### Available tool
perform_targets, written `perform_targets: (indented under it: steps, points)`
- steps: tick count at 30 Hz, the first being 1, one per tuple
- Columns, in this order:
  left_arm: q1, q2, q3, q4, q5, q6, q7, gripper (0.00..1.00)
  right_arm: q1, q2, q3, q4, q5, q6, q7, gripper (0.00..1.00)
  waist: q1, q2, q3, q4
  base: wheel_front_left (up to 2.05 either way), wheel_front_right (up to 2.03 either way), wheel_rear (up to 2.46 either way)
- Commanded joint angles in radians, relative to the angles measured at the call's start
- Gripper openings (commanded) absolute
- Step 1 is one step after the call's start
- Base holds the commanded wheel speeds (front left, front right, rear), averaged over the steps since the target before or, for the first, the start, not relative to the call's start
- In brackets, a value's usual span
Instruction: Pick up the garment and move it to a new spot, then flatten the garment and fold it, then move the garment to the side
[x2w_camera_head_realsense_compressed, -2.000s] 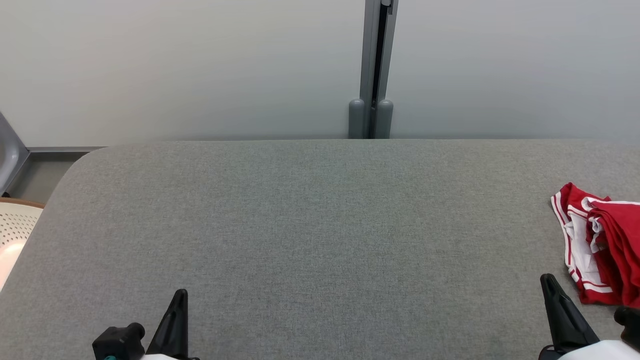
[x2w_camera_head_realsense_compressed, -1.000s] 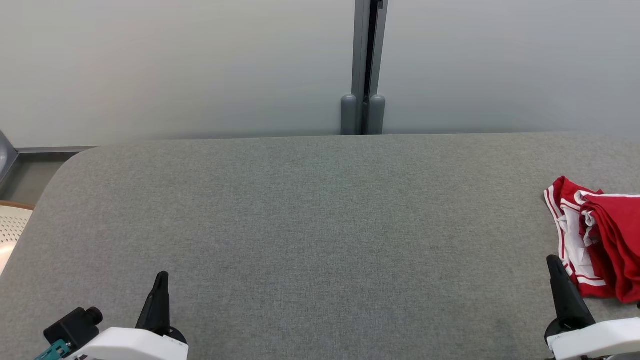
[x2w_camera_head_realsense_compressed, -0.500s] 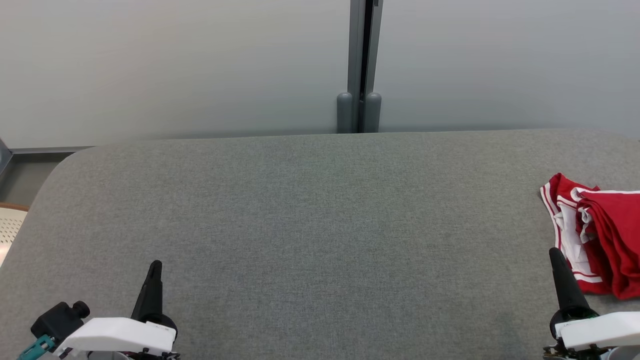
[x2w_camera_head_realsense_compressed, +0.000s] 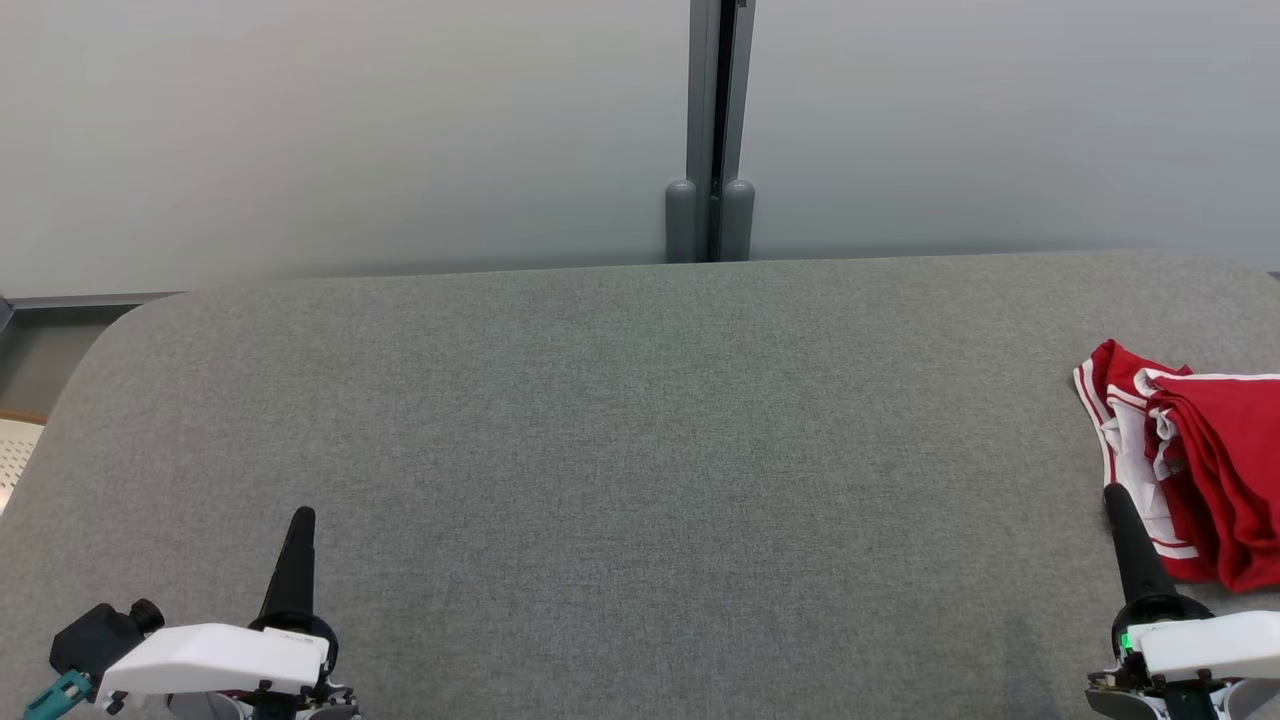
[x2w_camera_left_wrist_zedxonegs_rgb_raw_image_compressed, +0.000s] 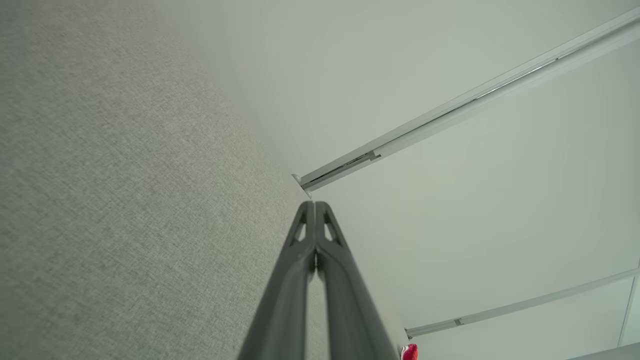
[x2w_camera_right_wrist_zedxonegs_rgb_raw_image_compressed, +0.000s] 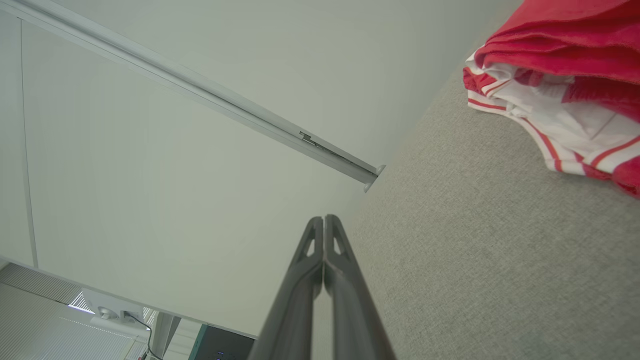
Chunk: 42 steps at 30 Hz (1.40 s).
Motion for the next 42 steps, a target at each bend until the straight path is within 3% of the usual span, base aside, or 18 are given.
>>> perform_targets:
  steps: [1, 42]
  points:
    - [-0.028, 0.003, 0.01, -0.007, -0.022, -0.009, 0.004, 0.0, -0.02, -0.002, -0.004, -0.002, 0.024, 0.0, 0.006, 0.0, 0.0, 0.0, 0.001, -0.001, 0.0, 0.0, 0.0]
    - [-0.072, -0.026, 0.091, 0.013, -0.329, -0.058, 0.082, 0.0, -0.092, 0.017, -0.029, 0.083, 0.342, 0.0, 0.015, 0.0, 0.0, 0.0, 0.017, -0.03, 0.0, 0.0, 0.0]
